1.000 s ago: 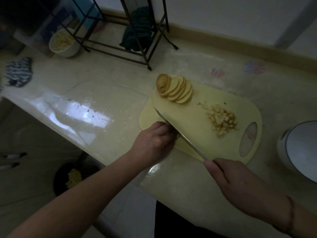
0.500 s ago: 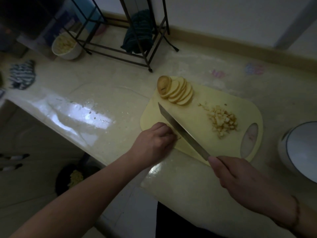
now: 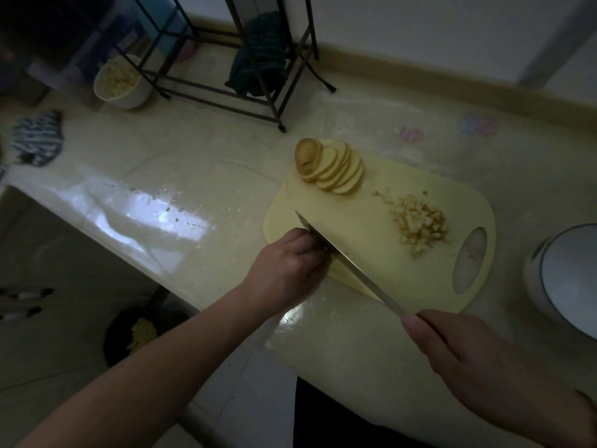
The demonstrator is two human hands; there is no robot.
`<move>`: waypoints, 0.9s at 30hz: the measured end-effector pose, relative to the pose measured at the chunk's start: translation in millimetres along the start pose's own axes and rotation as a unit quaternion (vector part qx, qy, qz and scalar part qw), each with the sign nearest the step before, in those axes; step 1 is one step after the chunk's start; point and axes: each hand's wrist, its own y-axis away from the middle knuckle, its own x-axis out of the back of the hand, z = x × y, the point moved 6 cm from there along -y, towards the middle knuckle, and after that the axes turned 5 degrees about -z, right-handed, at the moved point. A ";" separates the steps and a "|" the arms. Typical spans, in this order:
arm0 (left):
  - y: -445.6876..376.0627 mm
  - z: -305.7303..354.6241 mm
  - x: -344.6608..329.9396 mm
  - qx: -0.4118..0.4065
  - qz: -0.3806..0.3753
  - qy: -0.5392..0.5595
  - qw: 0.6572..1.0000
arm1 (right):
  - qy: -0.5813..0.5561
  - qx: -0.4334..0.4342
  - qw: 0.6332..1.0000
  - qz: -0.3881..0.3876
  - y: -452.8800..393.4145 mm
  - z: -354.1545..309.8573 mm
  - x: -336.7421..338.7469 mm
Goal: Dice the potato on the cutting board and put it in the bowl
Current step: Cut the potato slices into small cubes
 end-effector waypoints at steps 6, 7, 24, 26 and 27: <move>-0.1 1.4 -0.7 0.001 0.008 -0.006 1.000 | 0.007 -0.003 1.000 0.014 9.0 2.4 1.0; -0.1 1.4 -0.1 0.001 0.010 -0.004 1.000 | 0.011 -0.002 1.000 0.014 8.2 2.6 -0.5; -2.5 7.0 4.3 -0.013 -0.005 -0.017 1.000 | -0.050 -0.023 0.998 -0.037 -37.2 -6.2 -0.5; -2.9 8.2 6.2 -0.008 0.000 -0.014 1.000 | -0.094 -0.042 0.993 -0.056 -36.6 -2.4 -1.2; -2.9 8.1 6.6 -0.006 0.003 -0.013 1.000 | -0.103 -0.046 0.992 -0.061 -35.8 -2.0 -2.4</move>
